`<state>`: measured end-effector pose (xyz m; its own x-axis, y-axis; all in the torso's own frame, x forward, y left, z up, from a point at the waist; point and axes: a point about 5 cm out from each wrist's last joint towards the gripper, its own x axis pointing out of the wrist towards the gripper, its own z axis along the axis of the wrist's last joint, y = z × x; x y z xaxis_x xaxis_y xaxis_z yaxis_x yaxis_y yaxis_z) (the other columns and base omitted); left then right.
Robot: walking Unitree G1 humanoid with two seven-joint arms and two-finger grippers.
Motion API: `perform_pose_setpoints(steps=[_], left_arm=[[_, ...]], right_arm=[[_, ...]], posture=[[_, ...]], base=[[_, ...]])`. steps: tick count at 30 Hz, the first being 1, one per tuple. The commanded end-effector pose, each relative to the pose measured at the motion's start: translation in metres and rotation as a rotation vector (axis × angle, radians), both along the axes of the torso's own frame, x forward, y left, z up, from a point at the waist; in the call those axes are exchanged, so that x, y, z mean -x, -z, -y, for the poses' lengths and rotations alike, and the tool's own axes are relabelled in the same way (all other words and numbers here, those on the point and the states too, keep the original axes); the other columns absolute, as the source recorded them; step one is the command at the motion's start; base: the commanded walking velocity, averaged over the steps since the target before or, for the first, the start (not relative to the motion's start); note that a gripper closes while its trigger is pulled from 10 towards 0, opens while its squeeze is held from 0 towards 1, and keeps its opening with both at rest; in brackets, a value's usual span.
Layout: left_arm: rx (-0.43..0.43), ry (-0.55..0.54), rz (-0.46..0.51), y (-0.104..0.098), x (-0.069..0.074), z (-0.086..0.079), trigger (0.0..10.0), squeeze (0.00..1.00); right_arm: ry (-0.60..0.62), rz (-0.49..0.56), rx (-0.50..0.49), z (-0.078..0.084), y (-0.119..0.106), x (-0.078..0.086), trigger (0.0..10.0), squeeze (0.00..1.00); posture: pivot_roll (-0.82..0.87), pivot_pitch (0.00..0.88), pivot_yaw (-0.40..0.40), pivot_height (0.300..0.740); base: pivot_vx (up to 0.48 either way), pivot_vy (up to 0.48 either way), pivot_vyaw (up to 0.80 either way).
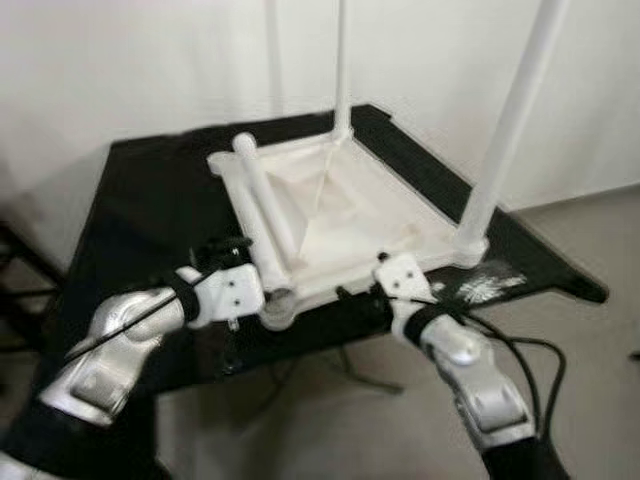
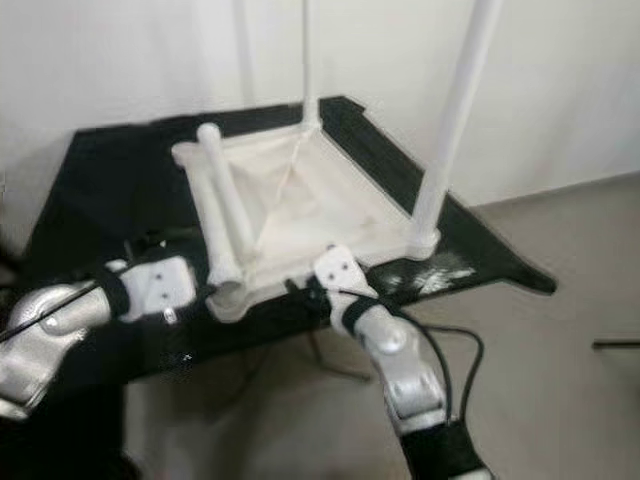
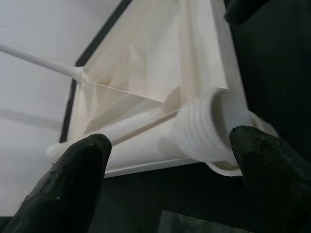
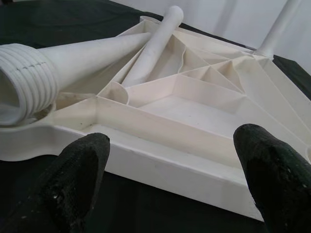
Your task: Building children table
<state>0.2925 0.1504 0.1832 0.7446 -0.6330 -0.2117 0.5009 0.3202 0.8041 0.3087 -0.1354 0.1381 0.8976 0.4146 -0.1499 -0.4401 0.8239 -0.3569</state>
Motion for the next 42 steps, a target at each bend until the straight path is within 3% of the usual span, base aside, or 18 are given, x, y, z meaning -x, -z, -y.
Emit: perform_pose_setpoints(steps=[1,12,18,25,42], left_arm=[[-0.023,0.001,-0.098,0.013,0.004,0.002,10.0,0.0],[0.013,-0.053,-0.154,0.018,0.002,0.004,10.0,0.0],[0.054,-0.165,-0.102,0.015,-0.009,0.007,10.0,0.0],[0.055,-0.204,-0.057,0.012,-0.012,0.008,10.0,0.0],[0.08,-0.255,-0.076,0.026,-0.013,0.019,10.0,0.0]], right_arm=[[0.032,-0.027,0.03,0.004,0.005,-0.002,10.0,0.0],[0.053,-0.039,0.045,0.007,0.008,-0.003,10.0,0.0],[0.061,-0.038,0.053,0.008,0.008,-0.004,10.0,0.0],[0.062,-0.037,0.054,0.007,0.008,-0.004,10.0,0.0],[0.052,-0.037,0.056,0.005,0.008,-0.004,10.0,0.0]], posture=[[-0.07,0.0,0.066,0.74],[-0.07,0.0,0.067,0.74],[-0.07,0.0,0.066,0.74],[-0.07,0.0,0.065,0.74],[-0.08,0.0,0.065,0.74]], base=[[0.0,0.0,0.0],[0.0,0.0,0.0],[0.0,0.0,0.0],[0.0,0.0,0.0],[0.0,0.0,0.0]])
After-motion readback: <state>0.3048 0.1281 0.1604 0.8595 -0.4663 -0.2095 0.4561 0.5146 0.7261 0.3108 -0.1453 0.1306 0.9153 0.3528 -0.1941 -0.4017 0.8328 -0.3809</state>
